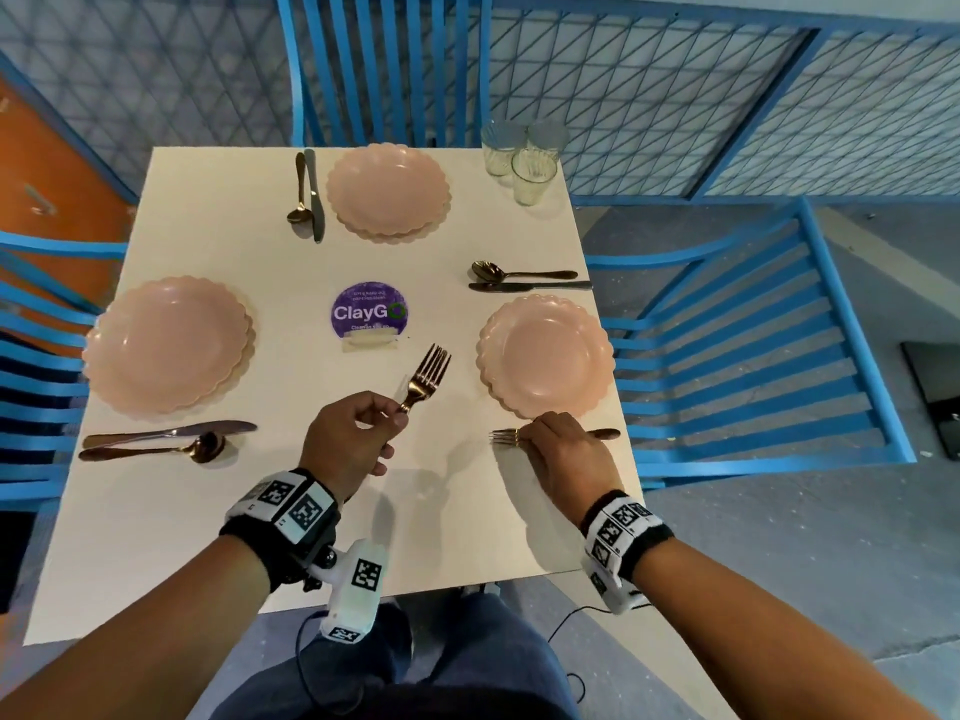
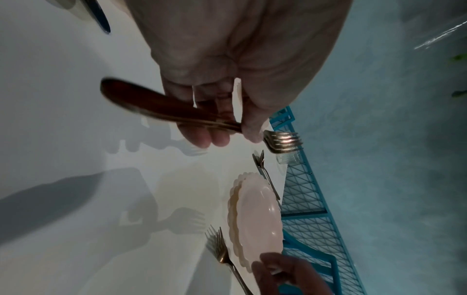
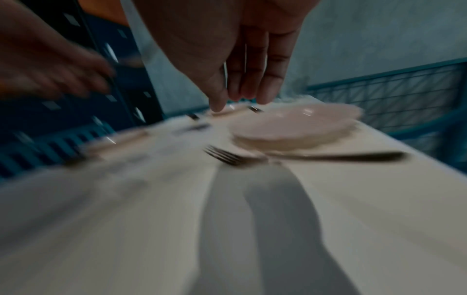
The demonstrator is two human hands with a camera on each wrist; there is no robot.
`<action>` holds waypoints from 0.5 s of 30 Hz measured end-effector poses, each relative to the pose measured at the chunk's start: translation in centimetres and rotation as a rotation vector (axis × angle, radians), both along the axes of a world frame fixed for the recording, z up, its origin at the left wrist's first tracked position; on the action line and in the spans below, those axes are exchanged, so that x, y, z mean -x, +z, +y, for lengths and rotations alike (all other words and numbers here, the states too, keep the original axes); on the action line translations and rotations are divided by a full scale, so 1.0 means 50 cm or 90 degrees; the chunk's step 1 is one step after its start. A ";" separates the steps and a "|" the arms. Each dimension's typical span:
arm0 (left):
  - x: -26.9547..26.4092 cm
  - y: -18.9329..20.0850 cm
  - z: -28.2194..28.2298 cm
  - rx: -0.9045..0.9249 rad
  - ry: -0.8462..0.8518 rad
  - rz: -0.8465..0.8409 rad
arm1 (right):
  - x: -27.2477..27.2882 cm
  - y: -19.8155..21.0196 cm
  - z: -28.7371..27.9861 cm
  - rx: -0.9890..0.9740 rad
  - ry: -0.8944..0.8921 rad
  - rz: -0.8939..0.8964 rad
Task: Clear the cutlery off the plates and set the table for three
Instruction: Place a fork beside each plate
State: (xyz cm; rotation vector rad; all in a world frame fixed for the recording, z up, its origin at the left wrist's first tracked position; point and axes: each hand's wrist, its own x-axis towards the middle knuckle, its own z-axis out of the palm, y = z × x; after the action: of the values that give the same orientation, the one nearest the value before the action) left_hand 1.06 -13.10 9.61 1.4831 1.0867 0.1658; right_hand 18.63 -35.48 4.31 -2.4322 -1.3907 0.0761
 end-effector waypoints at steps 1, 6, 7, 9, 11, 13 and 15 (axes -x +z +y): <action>0.000 0.001 0.003 -0.008 -0.002 0.006 | 0.028 0.023 0.016 -0.031 0.026 0.009; -0.012 0.027 0.027 -0.075 -0.001 0.036 | 0.125 0.114 0.146 -0.086 0.136 0.013; -0.014 0.034 0.035 -0.091 -0.005 0.036 | 0.137 0.127 0.177 -0.080 0.158 -0.006; -0.017 0.045 0.041 -0.113 -0.021 0.034 | 0.152 0.144 0.221 -0.038 0.212 -0.037; -0.018 0.056 0.053 -0.141 -0.044 0.027 | 0.162 0.162 0.257 0.000 0.235 -0.070; -0.020 0.066 0.069 -0.170 -0.074 0.012 | 0.165 0.187 0.284 0.042 0.218 -0.079; -0.020 0.066 0.088 -0.187 -0.092 -0.009 | 0.168 0.206 0.305 0.108 0.198 -0.046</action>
State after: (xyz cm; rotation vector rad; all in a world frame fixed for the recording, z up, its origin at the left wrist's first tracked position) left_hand 2.04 -8.70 12.92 1.8140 0.9690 0.2420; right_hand 10.24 -20.22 14.59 -2.3480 -1.8551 0.1886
